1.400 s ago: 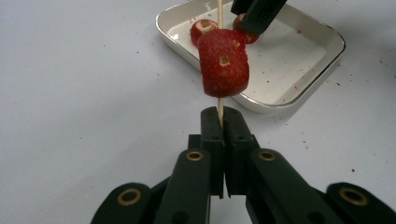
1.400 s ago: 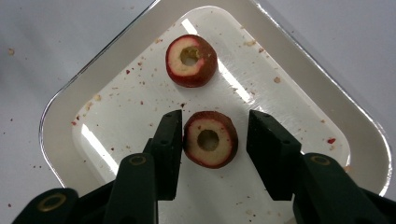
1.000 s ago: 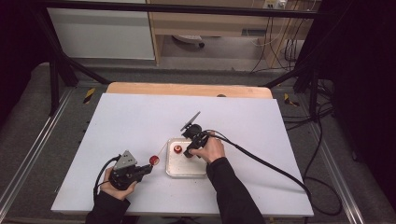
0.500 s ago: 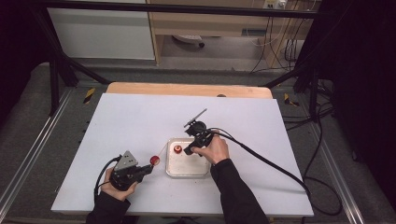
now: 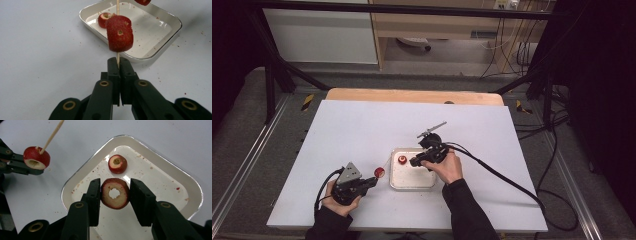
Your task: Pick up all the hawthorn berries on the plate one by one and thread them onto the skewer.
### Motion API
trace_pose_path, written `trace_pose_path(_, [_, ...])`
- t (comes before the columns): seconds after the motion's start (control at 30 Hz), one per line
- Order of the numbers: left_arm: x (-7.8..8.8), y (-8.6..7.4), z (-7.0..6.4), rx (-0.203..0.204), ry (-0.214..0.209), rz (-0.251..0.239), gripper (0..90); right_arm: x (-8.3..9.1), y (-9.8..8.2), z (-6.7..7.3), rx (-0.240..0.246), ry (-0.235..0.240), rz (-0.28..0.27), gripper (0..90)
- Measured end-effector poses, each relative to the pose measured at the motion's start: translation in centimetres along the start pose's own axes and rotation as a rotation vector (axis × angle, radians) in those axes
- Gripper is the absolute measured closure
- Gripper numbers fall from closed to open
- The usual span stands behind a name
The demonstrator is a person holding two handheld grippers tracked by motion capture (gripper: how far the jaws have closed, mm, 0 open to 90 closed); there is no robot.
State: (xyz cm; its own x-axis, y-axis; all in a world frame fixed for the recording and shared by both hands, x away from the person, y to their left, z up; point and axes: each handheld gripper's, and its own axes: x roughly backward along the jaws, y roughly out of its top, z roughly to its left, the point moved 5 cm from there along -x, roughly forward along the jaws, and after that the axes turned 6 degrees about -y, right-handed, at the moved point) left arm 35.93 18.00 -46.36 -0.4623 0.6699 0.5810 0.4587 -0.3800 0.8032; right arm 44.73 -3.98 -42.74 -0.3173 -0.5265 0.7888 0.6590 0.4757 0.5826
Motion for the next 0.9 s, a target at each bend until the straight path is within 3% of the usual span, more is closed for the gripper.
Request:
trace_pose_path(0.17, [-0.2,0.1,-0.2,-0.001,0.008,-0.001,88.0,0.3,-0.7,0.0,-0.02,0.026,-0.066,62.2])
trace_pose_path(0.43, [-0.5,0.3,-0.8,0.0,0.012,-0.013,88.0,1.2,-1.3,-0.2,-0.09,0.065,-0.193,62.3])
trace_pose_path(0.9, [-1.3,0.8,-1.7,0.027,0.018,-0.042,88.0,2.5,-1.0,-0.5,-0.213,0.109,-0.413,62.3])
